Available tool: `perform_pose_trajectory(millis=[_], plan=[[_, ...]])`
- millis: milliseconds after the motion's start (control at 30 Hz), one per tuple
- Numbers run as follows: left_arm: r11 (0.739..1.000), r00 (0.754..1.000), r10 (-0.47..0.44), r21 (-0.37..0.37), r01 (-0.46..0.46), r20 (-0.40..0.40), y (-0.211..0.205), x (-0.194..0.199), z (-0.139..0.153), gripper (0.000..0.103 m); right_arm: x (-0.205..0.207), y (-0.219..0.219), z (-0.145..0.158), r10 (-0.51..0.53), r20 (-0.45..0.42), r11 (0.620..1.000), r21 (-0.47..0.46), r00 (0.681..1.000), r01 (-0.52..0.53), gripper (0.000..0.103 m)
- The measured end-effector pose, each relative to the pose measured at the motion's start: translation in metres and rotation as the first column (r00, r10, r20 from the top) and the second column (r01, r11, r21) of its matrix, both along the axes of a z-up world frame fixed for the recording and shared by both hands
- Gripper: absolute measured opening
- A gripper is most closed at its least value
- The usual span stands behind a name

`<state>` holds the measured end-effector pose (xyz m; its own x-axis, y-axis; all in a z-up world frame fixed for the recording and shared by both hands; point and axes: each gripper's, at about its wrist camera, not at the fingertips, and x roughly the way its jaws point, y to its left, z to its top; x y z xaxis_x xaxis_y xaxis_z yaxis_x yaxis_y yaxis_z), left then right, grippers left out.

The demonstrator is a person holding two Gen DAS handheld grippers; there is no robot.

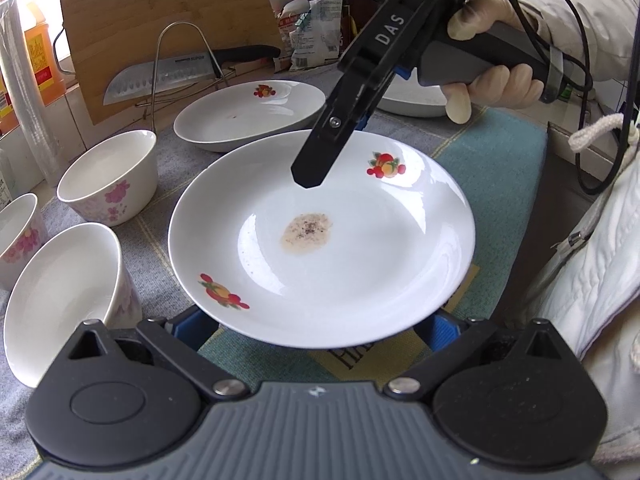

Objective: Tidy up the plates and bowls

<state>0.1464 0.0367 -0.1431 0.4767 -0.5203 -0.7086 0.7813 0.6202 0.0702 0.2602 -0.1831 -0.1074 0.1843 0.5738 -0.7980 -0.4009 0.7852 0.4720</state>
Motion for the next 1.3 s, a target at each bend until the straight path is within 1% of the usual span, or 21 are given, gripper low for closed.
perform_pose_trajectory(millis=[267, 400, 500, 733, 900, 1300], plan=[[1.000, 1.000, -0.009, 0.002, 0.009, 0.004, -0.011, 0.001, 0.011, 0.102, -0.005, -0.013, 0.011, -0.020, 0.031, 1.000, 0.007, 0.999, 0.020, 0.093], [1.000, 1.000, -0.019, -0.013, 0.019, -0.008, -0.019, 0.006, 0.018, 0.102, -0.007, -0.026, 0.019, -0.040, 0.056, 0.999, 0.009, 0.998, 0.039, 0.093], [0.999, 0.999, -0.036, -0.013, 0.036, 0.004, -0.029, 0.009, 0.022, 0.102, -0.008, -0.039, 0.025, -0.059, 0.070, 0.998, 0.012, 0.996, 0.059, 0.093], [0.996, 0.996, -0.092, -0.012, 0.092, 0.017, -0.061, 0.021, 0.028, 0.102, -0.011, -0.076, 0.034, -0.115, 0.096, 0.993, 0.003, 0.989, 0.115, 0.093], [0.991, 0.992, -0.130, -0.023, 0.130, 0.004, -0.085, 0.031, 0.031, 0.102, -0.014, -0.104, 0.036, -0.163, 0.107, 0.987, 0.004, 0.981, 0.163, 0.093], [0.973, 0.973, -0.229, -0.017, 0.229, 0.001, -0.154, 0.048, 0.033, 0.102, -0.021, -0.176, 0.040, -0.272, 0.131, 0.962, 0.000, 0.953, 0.275, 0.093]])
